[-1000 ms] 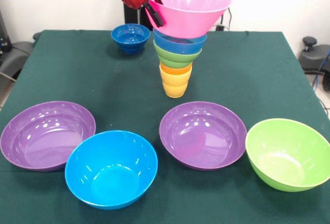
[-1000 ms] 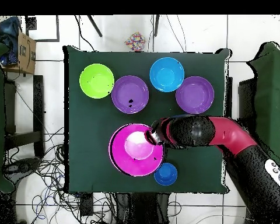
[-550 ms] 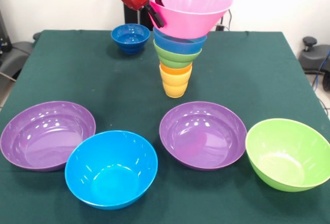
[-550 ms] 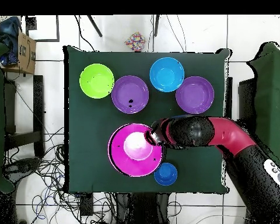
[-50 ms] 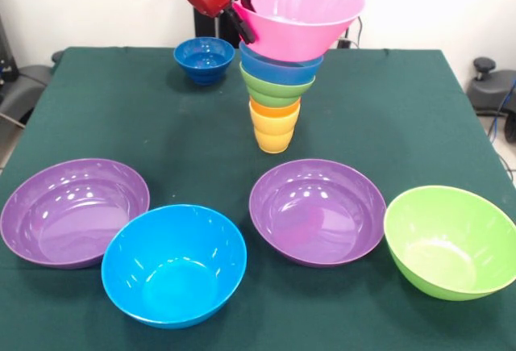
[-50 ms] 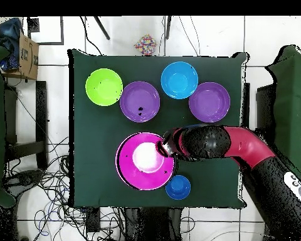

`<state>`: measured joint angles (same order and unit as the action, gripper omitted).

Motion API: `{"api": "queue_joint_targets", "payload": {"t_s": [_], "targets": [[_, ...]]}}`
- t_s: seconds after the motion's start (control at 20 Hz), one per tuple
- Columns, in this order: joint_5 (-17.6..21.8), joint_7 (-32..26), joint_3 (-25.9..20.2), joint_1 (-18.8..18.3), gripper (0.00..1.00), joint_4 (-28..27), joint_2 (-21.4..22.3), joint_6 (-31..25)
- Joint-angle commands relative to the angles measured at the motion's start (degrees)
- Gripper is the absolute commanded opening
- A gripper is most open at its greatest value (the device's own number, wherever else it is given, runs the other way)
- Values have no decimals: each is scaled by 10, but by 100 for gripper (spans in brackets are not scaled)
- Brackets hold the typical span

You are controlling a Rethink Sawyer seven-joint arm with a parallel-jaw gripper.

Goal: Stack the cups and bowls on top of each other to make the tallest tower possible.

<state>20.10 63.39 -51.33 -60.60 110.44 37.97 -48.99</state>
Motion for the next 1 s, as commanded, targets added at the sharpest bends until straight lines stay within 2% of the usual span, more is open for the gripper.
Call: {"api": "queue_joint_targets", "payload": {"t_s": [0.05, 1.0], "targets": [[27, 26, 29, 21, 0, 12, -32, 42], [-2, 37, 18, 37, 0, 1, -14, 17]]}}
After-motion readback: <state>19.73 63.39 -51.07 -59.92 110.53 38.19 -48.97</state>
